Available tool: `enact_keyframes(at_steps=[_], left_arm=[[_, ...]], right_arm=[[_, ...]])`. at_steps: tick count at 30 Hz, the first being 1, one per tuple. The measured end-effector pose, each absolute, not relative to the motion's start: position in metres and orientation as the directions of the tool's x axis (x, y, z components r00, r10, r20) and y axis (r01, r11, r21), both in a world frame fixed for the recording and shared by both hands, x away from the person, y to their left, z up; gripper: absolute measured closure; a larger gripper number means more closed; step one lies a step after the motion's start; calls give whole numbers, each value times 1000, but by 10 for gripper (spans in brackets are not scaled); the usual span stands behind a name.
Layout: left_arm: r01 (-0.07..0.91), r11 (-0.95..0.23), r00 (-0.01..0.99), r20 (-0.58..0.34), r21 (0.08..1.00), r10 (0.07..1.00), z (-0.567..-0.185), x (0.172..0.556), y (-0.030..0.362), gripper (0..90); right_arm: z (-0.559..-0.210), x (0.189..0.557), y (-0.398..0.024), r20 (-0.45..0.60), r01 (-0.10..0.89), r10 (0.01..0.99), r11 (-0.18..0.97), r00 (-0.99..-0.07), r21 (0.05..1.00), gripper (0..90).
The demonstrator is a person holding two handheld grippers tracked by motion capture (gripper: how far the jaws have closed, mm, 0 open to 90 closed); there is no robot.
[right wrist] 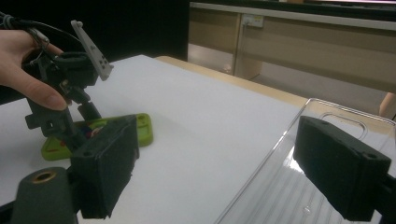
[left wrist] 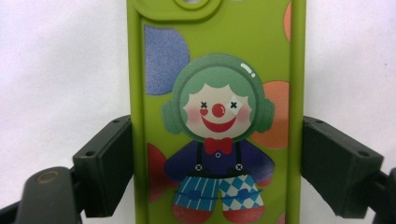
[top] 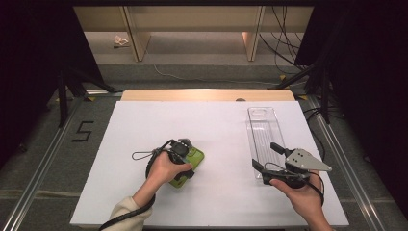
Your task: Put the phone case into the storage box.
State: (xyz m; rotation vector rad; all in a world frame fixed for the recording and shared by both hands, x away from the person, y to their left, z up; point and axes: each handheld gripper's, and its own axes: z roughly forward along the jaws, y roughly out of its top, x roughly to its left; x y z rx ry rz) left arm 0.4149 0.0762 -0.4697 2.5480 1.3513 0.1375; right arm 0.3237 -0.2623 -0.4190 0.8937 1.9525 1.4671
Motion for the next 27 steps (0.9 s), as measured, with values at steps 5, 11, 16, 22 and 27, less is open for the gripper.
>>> enact_keyframes(at_steps=[5, 11, 16, 22, 27], left_arm=[[798, -534, 565, -38, 279, 824, -469, 413, 79, 165], [786, -537, 575, -41, 305, 817, -469, 410, 82, 165], [772, -539, 582, -35, 338, 812, -466, 407, 85, 165], [741, -530, 591, -25, 413, 806, -461, 401, 90, 165], [715, -519, 592, -10, 469, 806, -458, 398, 95, 165]], right_arm=[[-419, 324, -262, -27, 188, 770, 189, -637, 964, 155], [-420, 324, -262, -28, 189, 768, 192, -639, 963, 155], [-420, 324, -261, -27, 189, 769, 191, -639, 963, 155], [-420, 324, -262, -26, 188, 767, 190, -641, 964, 155], [-421, 325, -262, -25, 189, 766, 190, -642, 963, 153]])
